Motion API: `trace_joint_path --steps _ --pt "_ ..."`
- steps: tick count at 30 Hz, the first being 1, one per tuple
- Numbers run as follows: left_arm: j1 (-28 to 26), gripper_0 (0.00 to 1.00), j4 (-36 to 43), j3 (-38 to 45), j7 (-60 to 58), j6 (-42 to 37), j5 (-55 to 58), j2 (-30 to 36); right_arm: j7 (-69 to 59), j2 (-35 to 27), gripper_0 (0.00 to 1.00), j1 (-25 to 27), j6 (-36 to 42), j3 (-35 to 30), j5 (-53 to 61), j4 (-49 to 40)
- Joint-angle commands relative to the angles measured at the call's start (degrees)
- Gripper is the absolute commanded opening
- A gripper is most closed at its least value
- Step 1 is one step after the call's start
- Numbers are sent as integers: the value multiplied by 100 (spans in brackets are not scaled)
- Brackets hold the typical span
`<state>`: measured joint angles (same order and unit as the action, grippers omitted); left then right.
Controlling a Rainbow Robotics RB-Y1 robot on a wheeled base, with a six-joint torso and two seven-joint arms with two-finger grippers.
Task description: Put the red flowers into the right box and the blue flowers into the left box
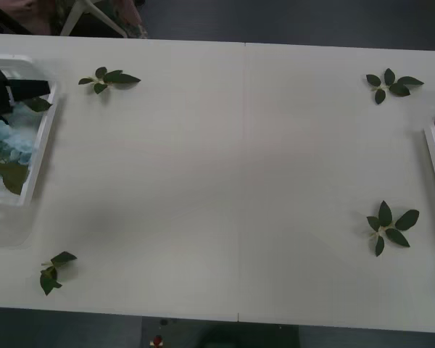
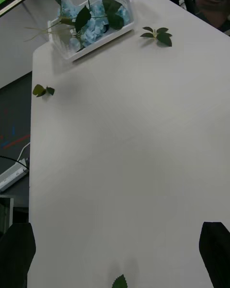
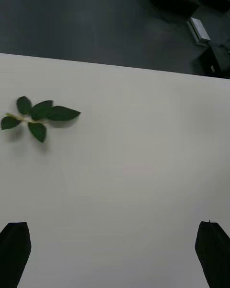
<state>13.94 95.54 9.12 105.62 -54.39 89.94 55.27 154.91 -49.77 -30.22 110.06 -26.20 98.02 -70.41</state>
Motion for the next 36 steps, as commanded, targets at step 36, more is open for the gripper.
trace_joint_path --steps 36 --pt "645 100 3515 -2960 213 1634 -741 1355 9 -165 100 -54 -6 -60 24 -166"
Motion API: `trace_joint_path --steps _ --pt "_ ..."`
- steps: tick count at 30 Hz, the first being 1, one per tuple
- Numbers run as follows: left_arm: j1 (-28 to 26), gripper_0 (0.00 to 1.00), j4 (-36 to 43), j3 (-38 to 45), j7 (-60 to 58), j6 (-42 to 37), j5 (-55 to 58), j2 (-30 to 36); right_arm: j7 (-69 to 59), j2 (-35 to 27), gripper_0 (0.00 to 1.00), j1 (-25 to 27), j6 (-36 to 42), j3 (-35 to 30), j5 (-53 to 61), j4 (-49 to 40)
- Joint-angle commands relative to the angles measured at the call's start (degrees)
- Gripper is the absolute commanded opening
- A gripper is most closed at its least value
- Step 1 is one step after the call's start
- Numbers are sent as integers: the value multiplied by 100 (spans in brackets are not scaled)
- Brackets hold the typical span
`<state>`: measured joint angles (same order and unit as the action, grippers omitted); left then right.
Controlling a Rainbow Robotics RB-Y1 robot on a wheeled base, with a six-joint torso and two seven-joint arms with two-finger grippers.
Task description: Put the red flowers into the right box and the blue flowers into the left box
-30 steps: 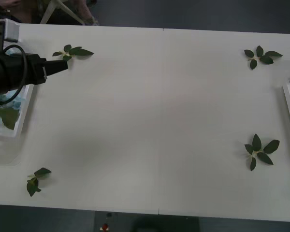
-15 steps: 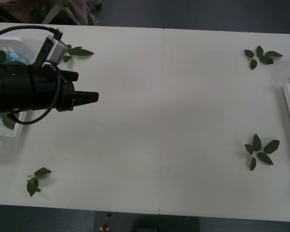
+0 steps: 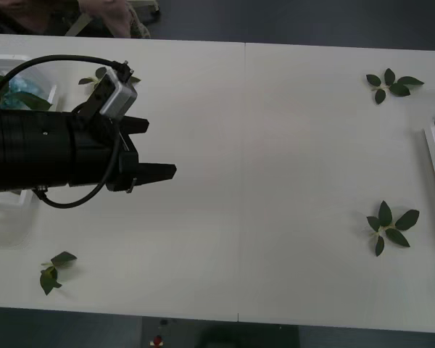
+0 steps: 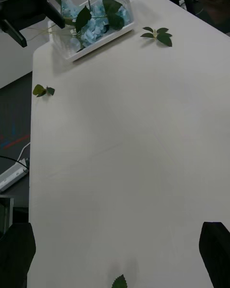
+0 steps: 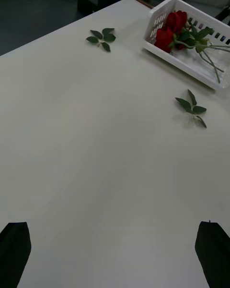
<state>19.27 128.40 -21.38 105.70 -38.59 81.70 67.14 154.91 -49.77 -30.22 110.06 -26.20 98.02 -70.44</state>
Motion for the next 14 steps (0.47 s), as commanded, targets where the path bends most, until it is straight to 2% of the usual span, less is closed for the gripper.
trace_joint_path --steps 1,14 --pt "112 100 247 90 232 53 92 176 9 -165 100 -54 -6 -60 24 -163" --pt "121 100 221 99 346 53 127 176 9 -165 100 -54 -6 -60 24 -163"
